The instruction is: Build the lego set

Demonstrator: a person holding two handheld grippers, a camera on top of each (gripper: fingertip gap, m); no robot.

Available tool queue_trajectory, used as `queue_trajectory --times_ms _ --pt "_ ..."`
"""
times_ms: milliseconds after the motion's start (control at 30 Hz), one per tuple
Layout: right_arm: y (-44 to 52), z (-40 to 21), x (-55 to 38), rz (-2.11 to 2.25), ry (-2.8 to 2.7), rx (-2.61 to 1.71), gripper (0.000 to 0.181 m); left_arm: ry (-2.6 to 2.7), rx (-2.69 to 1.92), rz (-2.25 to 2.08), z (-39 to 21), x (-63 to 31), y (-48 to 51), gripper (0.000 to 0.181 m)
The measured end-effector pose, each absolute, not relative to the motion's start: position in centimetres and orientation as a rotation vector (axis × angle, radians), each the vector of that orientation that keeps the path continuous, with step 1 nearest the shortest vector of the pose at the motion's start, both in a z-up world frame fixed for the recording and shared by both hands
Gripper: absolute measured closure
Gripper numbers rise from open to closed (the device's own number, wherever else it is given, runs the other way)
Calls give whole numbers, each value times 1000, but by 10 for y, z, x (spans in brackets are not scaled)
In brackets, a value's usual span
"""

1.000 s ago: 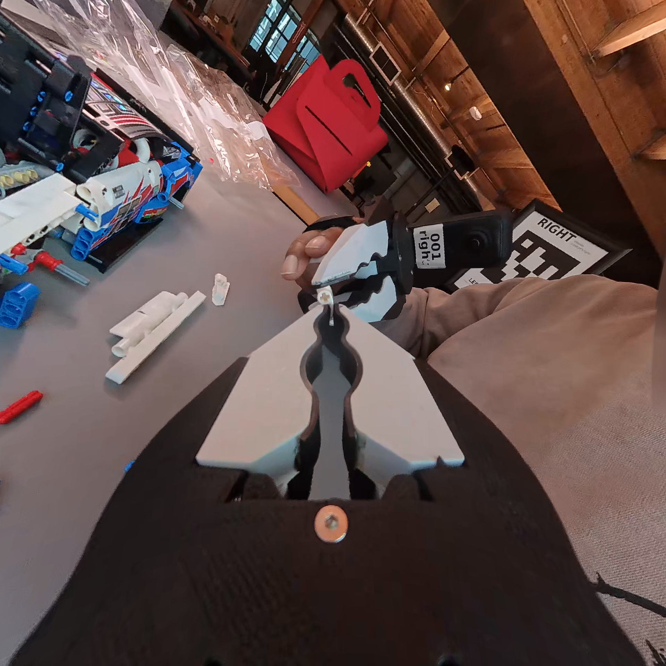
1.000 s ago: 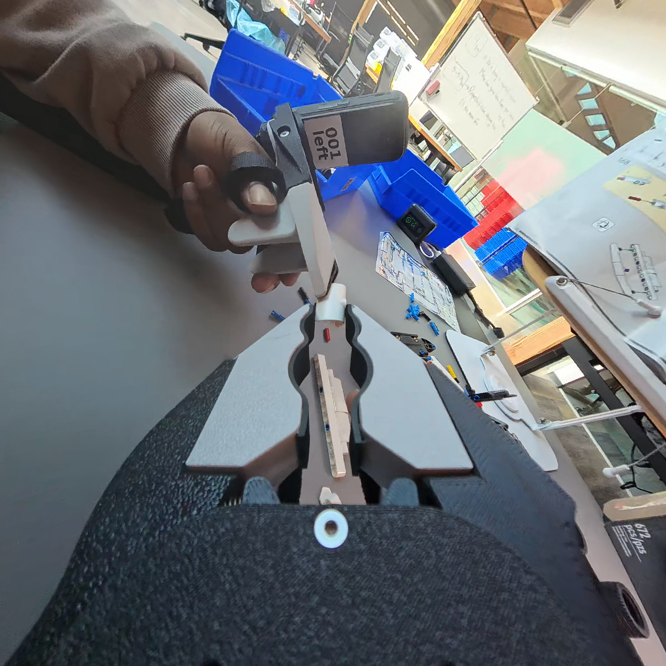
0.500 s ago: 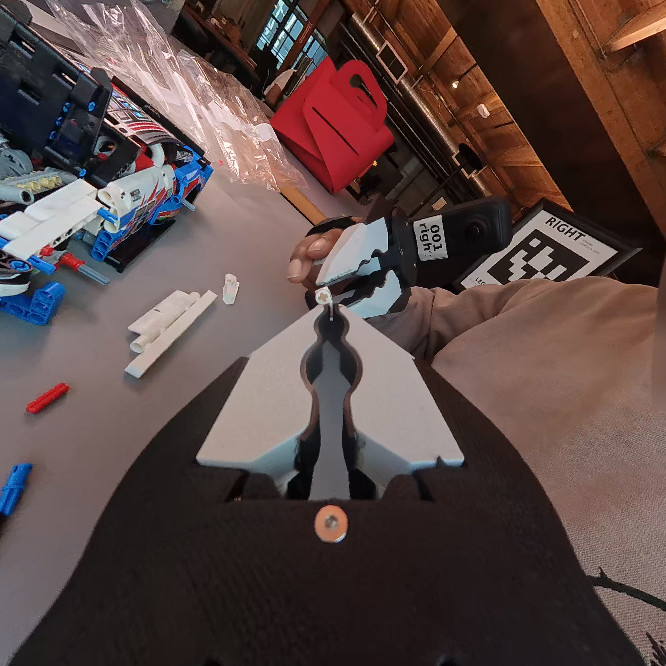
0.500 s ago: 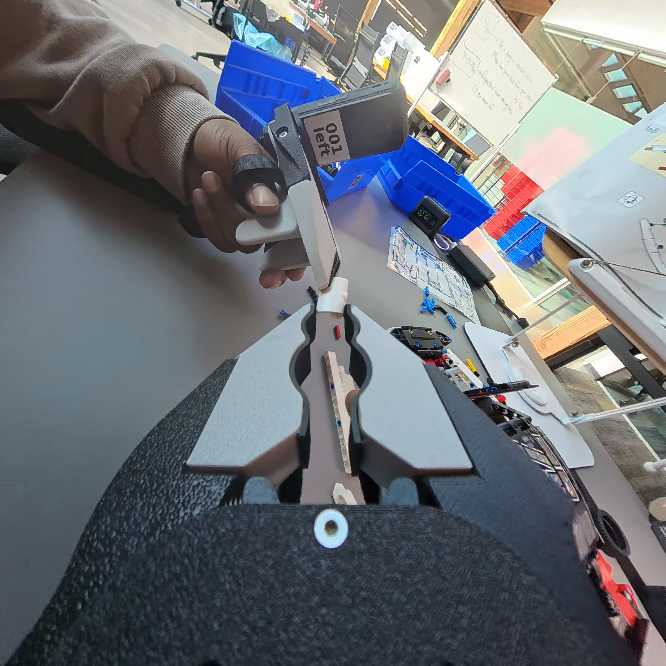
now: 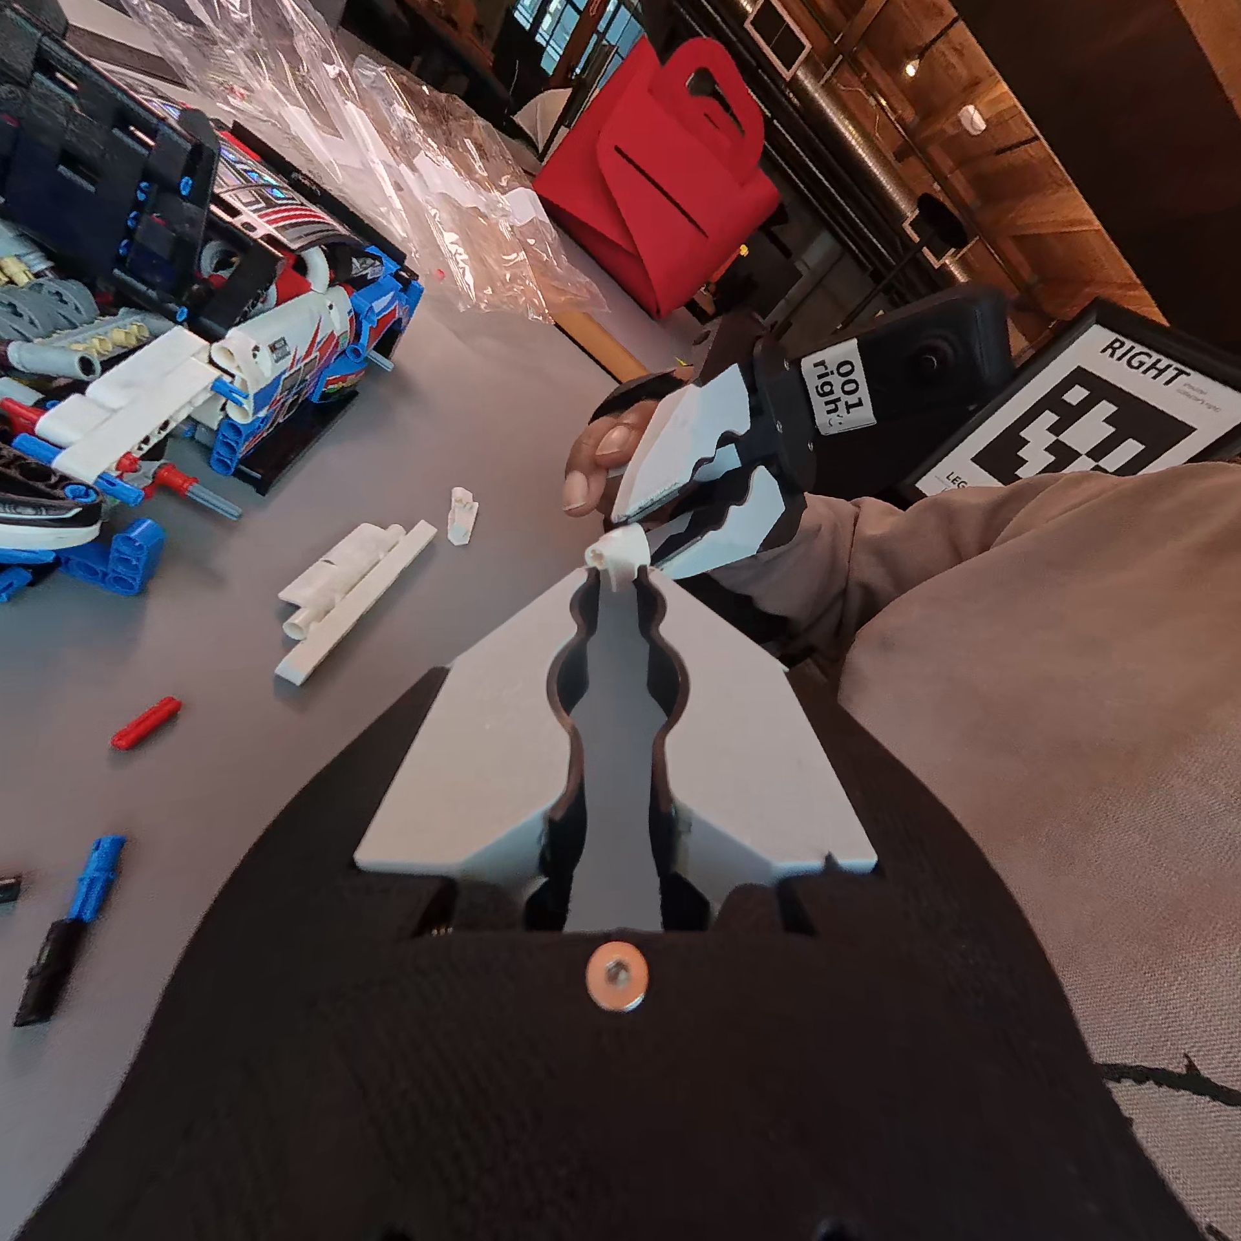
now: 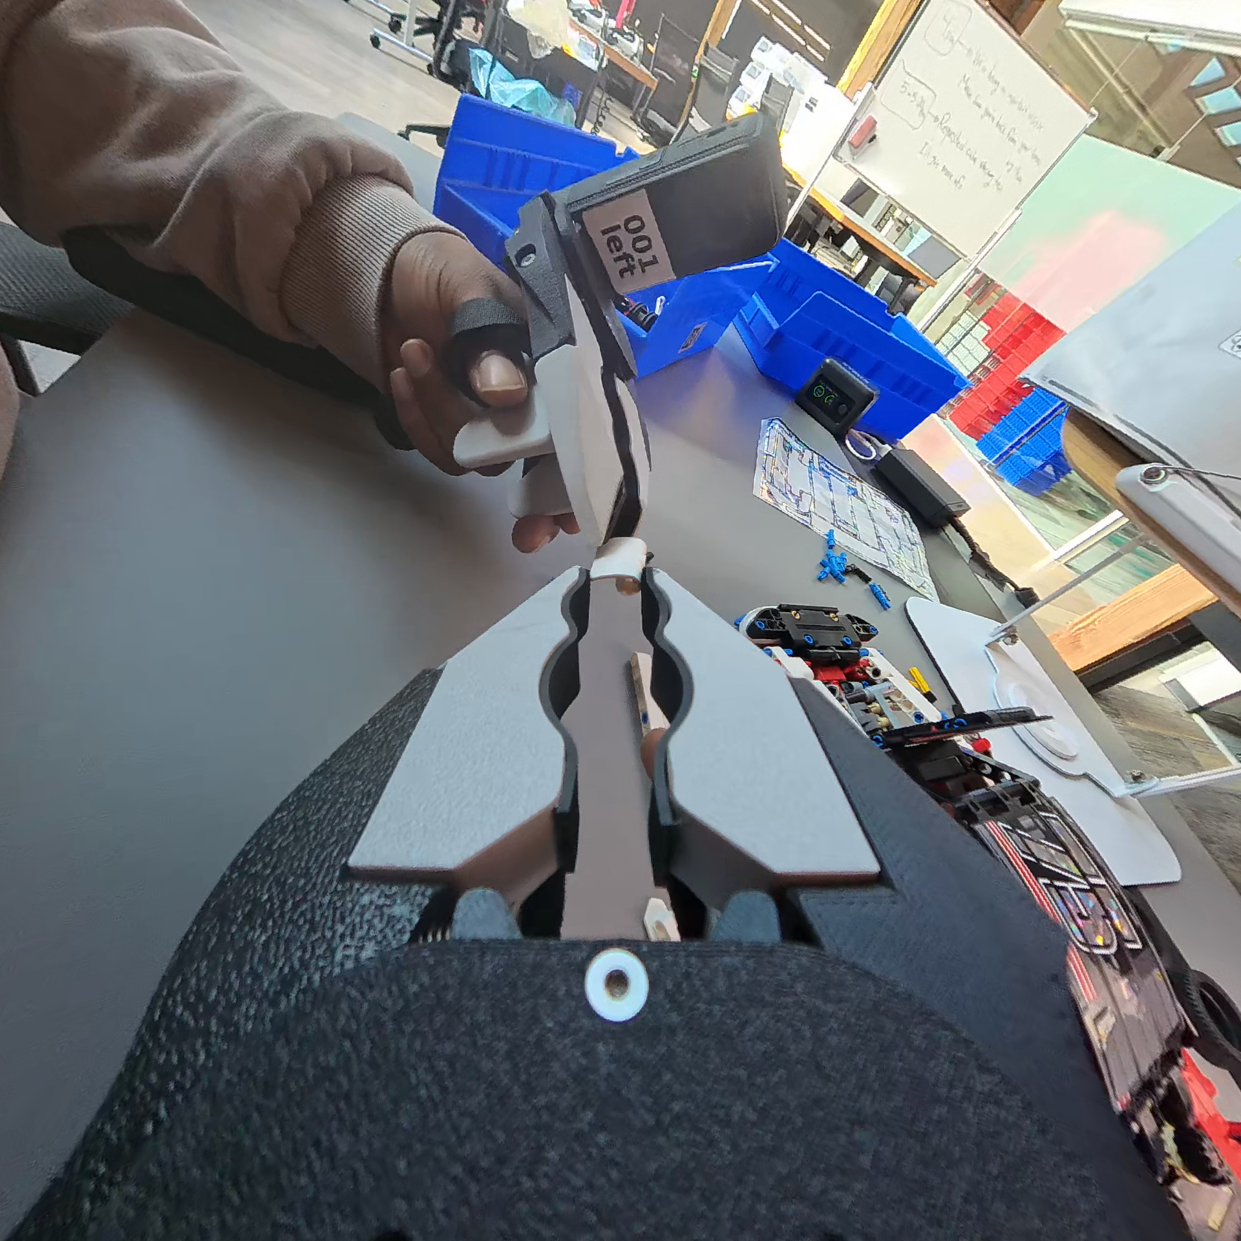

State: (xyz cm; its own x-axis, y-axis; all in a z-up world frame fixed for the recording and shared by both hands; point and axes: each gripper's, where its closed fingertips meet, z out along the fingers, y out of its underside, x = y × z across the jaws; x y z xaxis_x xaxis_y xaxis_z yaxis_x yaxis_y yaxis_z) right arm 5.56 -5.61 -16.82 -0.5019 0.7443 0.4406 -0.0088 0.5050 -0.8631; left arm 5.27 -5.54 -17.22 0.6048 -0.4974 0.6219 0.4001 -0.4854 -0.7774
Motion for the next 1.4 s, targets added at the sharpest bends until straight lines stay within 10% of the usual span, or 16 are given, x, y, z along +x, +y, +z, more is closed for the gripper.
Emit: queue_trajectory --times_ms 1100,1400 --pt "-57 -253 72 938 -2594 -1004 144 -83 -1992 -1060 -209 18 -57 177" --pt "-72 -186 47 1313 -2235 -890 159 94 -1890 -1235 -186 44 -70 179"
